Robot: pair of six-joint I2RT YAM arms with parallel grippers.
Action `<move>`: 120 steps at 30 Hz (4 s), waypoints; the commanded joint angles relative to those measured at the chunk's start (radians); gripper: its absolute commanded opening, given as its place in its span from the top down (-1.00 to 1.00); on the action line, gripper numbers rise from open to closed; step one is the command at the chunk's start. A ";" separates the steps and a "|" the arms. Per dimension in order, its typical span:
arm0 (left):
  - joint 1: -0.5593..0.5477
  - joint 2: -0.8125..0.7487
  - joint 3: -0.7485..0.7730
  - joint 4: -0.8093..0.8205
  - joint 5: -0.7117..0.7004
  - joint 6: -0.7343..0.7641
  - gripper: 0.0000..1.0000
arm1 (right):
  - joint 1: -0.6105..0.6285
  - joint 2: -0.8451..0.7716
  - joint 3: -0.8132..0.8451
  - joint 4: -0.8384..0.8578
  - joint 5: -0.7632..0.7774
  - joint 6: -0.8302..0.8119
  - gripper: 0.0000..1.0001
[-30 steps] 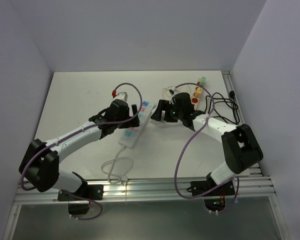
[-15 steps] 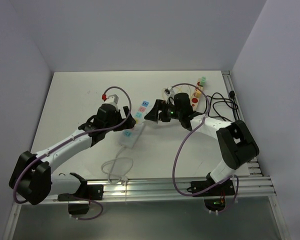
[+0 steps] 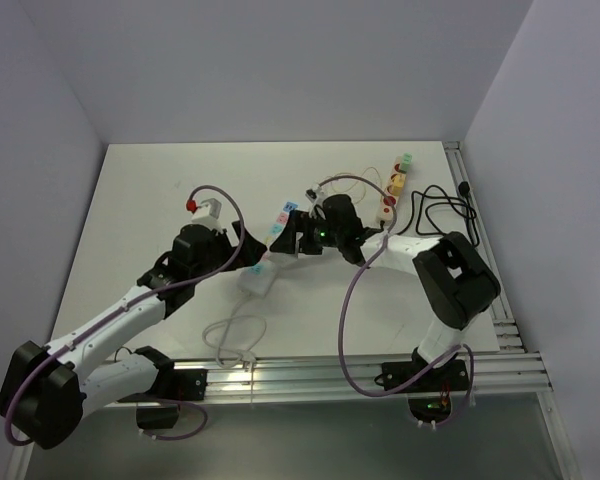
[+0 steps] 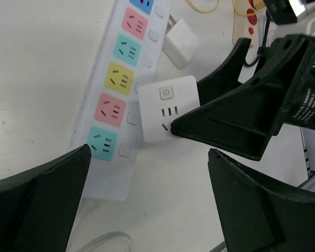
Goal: Insert the plug
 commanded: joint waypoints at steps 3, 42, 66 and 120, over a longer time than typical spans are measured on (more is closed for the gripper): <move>0.000 -0.069 -0.083 0.138 0.057 -0.040 -0.99 | 0.063 -0.003 0.090 0.021 0.091 0.101 0.35; -0.059 -0.056 -0.144 0.303 -0.116 0.036 -0.99 | 0.181 0.056 0.199 0.021 0.157 0.537 0.22; -0.102 -0.017 -0.169 0.404 -0.190 0.081 0.13 | 0.203 0.000 0.194 -0.018 0.156 0.543 -0.18; 0.023 -0.094 -0.123 0.576 0.526 0.016 0.28 | -0.126 0.128 -0.145 1.440 -0.588 0.767 -0.93</move>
